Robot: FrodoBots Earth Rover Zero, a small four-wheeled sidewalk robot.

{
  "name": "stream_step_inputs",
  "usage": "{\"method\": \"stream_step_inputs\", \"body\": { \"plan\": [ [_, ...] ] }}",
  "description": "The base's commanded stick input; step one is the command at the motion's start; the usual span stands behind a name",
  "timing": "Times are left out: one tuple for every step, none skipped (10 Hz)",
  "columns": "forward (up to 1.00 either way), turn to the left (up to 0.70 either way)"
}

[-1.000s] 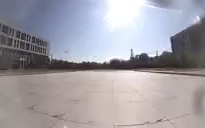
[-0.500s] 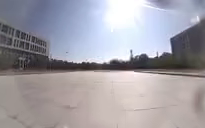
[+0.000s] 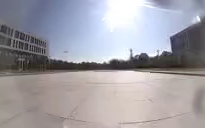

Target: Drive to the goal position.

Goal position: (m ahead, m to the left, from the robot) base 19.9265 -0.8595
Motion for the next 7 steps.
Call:
{"method": "stream_step_inputs", "body": {
  "plan": [
    [0.70, 0.00],
    [0.70, 0.00],
    [0.70, 0.00],
    [0.70, 0.00],
    [0.70, 0.00],
    [0.70, 0.00],
    [0.70, 0.00]
  ]
}}
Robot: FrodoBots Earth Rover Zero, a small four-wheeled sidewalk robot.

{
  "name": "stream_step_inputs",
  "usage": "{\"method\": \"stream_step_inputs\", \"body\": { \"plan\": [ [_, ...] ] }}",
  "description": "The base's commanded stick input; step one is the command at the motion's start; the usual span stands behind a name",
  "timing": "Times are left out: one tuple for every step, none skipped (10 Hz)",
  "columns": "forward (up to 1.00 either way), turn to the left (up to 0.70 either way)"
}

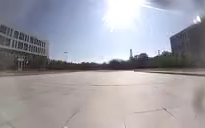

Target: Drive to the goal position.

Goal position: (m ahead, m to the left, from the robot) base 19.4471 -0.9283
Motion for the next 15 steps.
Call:
{"method": "stream_step_inputs", "body": {
  "plan": [
    [0.70, 0.00],
    [0.70, 0.00],
    [0.70, 0.00],
    [0.70, 0.00],
    [0.70, 0.00],
    [0.70, 0.00],
    [0.70, 0.00],
    [0.70, 0.00],
    [0.70, 0.00],
    [0.70, 0.00],
    [0.70, 0.00],
    [0.70, 0.00],
    [0.70, 0.00],
    [0.70, 0.00],
    [0.70, 0.00]
  ]
}}
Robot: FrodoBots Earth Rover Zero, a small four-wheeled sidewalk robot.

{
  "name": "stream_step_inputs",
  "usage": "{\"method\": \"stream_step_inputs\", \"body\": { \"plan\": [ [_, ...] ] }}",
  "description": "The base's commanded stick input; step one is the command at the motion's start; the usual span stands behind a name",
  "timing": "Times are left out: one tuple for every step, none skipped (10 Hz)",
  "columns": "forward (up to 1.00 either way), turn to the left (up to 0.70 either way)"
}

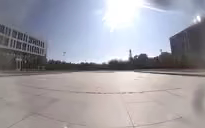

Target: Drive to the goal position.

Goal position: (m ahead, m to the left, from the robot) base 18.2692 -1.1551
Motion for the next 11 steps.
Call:
{"method": "stream_step_inputs", "body": {
  "plan": [
    [0.70, 0.00],
    [0.70, 0.00],
    [0.70, 0.00],
    [0.70, 0.00],
    [0.70, 0.00],
    [0.70, 0.00],
    [0.70, 0.00],
    [0.70, 0.00],
    [0.70, 0.00],
    [0.70, 0.00],
    [0.70, 0.00]
  ]
}}
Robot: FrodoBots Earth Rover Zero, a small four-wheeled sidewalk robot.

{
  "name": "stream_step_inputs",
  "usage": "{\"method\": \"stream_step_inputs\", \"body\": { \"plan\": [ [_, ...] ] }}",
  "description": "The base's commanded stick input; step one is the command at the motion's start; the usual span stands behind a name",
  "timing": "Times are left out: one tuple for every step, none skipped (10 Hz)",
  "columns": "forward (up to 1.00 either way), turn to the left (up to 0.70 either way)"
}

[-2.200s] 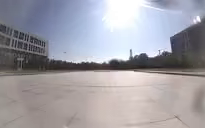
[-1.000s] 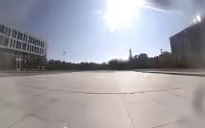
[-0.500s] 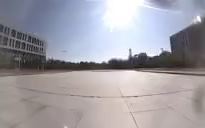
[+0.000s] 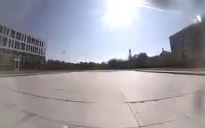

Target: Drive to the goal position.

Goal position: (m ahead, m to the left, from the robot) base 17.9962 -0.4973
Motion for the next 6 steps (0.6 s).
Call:
{"method": "stream_step_inputs", "body": {
  "plan": [
    [0.70, 0.00],
    [0.70, 0.00],
    [0.70, 0.00],
    [0.70, 0.00],
    [0.70, 0.00],
    [0.70, 0.00]
  ]
}}
